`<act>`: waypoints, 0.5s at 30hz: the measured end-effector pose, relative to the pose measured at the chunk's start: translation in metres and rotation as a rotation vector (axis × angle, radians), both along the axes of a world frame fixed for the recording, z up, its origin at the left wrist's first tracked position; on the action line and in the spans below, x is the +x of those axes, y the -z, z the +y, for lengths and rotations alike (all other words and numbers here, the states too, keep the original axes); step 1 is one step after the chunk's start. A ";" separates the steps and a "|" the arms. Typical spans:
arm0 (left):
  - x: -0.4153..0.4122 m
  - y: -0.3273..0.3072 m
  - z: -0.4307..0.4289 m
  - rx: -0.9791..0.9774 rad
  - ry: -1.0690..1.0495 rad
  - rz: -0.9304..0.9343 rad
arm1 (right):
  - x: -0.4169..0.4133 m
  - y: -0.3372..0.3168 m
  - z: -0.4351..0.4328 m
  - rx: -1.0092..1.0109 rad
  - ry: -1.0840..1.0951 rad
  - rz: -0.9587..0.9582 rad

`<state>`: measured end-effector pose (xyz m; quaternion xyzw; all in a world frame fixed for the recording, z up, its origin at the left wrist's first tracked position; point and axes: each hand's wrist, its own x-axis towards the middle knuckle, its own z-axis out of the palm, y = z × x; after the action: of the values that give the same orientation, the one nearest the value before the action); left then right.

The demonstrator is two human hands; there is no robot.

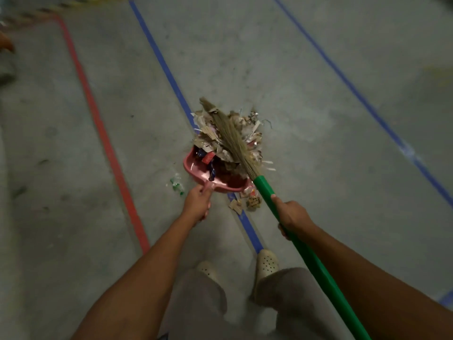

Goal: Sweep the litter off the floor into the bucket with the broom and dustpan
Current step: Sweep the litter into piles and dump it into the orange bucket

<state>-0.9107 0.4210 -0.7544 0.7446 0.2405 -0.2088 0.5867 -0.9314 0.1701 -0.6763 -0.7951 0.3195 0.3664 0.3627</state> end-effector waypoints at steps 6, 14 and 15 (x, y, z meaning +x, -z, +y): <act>-0.018 -0.082 0.018 0.001 0.023 -0.032 | -0.032 -0.073 0.014 0.006 0.081 -0.042; -0.043 -0.165 0.060 0.018 0.020 -0.073 | -0.063 -0.156 0.046 0.047 0.072 -0.122; -0.047 -0.171 0.064 0.016 0.016 -0.074 | -0.067 -0.161 0.048 0.049 0.065 -0.125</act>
<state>-0.9581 0.4854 -0.5835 0.7584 0.2143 -0.1838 0.5874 -0.9985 0.2182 -0.5155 -0.7964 0.3128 0.3118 0.4131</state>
